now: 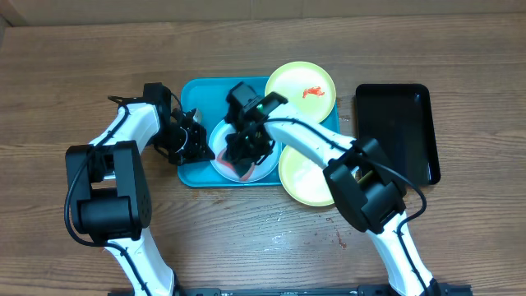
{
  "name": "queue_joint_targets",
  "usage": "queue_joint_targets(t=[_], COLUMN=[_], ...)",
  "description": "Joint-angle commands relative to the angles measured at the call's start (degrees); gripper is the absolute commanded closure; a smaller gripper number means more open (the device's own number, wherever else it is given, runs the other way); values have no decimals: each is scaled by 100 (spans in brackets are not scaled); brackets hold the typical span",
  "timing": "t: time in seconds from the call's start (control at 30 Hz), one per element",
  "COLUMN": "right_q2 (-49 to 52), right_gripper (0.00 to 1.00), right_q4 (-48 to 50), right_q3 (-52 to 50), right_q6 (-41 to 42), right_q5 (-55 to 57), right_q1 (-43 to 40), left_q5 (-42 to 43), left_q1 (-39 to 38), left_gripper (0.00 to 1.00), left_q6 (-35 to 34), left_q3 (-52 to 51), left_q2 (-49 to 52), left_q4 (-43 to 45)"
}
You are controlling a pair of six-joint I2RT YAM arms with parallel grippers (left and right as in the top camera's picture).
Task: Clean dirty plates on tray and stack at the side
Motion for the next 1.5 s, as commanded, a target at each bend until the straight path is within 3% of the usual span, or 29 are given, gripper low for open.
queue_joint_targets(t=[0.0,0.33,0.7,0.93,1.1,1.3,1.47], right_q2=[293,293,295,295,293,293,293], right_gripper=[96,96,96,96,96,96,96], right_q4=[-85,745,1185,640,520,260,42], right_q3=[232,376,374,374,376,424,459], right_q6=[-35,374,299,101,-310,-369,-474], right_q5=[629,741,774,1593,2236,3995,4341], right_q1=[-461,-651,345,603,275,-48,-144], left_q5=[149,105,17,17,13,-94,-330], left_q1=[68,68,68,68,68,68,138], left_gripper=[96,96,96,96,96,96,96], left_q6=[192,192,188,168,170,170,138], left_q3=[17,17,17,17,17,17,17], left_q2=[31,31,31,31,31,31,31], left_q4=[-4,7,0,0,-22,-35,-35])
